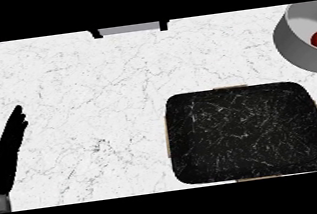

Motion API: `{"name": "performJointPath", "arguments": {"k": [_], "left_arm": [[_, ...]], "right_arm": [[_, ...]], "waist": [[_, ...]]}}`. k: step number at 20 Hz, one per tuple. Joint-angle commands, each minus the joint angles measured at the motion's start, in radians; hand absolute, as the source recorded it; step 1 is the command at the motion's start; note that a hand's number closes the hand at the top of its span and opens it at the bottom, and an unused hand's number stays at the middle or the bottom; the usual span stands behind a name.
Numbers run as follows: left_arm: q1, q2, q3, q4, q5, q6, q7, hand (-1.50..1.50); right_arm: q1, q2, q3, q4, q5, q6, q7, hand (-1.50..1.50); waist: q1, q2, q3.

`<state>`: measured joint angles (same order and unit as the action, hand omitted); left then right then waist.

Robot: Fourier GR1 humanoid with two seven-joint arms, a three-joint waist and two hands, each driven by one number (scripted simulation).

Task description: Pick the tomato from the tray and place it in the pot

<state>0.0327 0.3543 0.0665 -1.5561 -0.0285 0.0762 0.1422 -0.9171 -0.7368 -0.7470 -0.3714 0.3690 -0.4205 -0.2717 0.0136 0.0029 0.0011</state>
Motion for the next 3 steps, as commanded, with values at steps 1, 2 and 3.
{"name": "performJointPath", "arguments": {"k": [1,2,3], "left_arm": [[0.022,-0.016,0.009,-0.027,-0.007,0.003,0.017,0.00],[0.030,-0.023,0.003,0.019,-0.035,0.009,-0.056,0.00],[-0.002,-0.019,0.003,-0.044,-0.015,0.015,0.055,0.00]], "right_arm": [[0.080,0.002,0.003,-0.107,-0.065,0.071,0.017,-1.50],[0.130,0.034,-0.020,-0.126,-0.097,0.070,-0.031,-1.50],[0.164,0.003,-0.040,-0.153,-0.117,0.104,-0.027,-1.50]], "waist": [[-0.018,-0.008,-0.002],[-0.021,-0.007,-0.002],[-0.032,-0.011,-0.002]]}}
